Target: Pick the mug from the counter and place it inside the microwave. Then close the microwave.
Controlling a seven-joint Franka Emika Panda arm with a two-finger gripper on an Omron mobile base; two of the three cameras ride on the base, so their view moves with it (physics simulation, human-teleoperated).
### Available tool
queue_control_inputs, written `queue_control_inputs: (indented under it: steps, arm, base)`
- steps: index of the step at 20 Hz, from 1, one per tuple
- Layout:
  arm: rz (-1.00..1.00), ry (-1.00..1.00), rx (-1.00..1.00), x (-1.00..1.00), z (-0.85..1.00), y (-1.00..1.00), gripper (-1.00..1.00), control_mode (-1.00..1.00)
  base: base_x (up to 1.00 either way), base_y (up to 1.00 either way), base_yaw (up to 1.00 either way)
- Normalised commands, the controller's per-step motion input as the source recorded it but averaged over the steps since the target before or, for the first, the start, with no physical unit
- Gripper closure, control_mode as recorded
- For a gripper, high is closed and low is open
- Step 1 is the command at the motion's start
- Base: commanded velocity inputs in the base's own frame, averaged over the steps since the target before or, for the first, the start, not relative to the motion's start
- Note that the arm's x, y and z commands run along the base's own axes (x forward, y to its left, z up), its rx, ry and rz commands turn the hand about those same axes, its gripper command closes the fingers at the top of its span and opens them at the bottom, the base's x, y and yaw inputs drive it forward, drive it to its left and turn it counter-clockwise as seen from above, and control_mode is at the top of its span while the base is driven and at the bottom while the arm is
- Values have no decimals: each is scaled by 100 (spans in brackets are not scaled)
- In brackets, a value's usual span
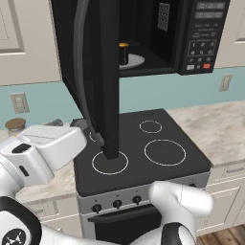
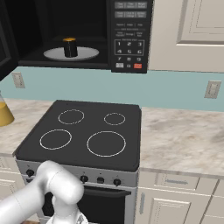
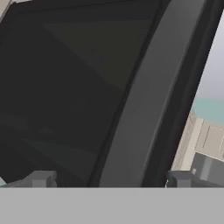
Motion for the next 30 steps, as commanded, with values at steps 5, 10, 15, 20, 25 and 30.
queue_control_inputs:
  steps: [5,10,15,20,25,30]
  arm:
    - [0,0,0,22,0,1,-100,-100]
    - [0,0,0,34,0,-13,-100,-100]
    - [0,0,0,26,4,-21,-100,-100]
    - [0,-3,0,2,28,-35,-100,-100]
    - [0,-6,0,0,33,-47,-100,-100]
    - [0,-5,1,0,31,-59,-100,-100]
  base:
    - [0,0,0]
    - [0,0,0]
    - [0,0,0]
    - [0,0,0]
    - [0,0,0]
    - [0,0,0]
